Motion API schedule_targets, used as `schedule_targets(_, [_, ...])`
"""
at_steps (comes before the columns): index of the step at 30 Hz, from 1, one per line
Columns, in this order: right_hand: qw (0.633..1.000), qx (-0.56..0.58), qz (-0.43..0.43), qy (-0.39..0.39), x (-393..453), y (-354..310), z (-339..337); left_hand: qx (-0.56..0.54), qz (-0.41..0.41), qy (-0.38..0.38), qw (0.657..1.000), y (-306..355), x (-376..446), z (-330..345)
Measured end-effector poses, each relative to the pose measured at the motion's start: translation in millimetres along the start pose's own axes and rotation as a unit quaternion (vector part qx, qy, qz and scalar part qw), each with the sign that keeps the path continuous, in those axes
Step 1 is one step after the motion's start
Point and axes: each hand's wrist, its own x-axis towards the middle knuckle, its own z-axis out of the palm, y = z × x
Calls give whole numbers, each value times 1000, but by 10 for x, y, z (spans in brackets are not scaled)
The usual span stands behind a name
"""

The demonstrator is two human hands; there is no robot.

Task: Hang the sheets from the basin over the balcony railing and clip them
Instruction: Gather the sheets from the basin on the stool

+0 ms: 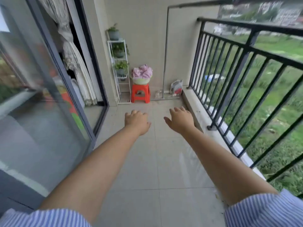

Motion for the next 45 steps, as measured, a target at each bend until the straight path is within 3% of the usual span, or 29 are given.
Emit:
schedule_targets(4, [1000, 11, 2, -21, 943, 207, 156, 1, -6, -42, 999, -138, 912, 20])
schedule_targets(15, [998, -21, 0, -63, 3996, 243, 850, -21, -21, -25, 999, -1007, 4005, 243])
schedule_targets(26, [996, 27, 44, -71, 7251, 276, 1182, -36, -4, -66, 997, -1859, 7241, 330])
schedule_targets(30, [996, 43, 48, -57, 8588, 481, 1520, -34, -4, -54, 998, -2116, 8533, 493])
schedule_targets(39, [990, 39, 65, -119, 11338, 670, 2104, -41, -47, -99, 993, -2800, 11229, 671])
schedule_targets(45, [987, 32, 39, -154, 13006, 596, 2736, -62, -43, -126, 989, -3293, 12969, 1153])
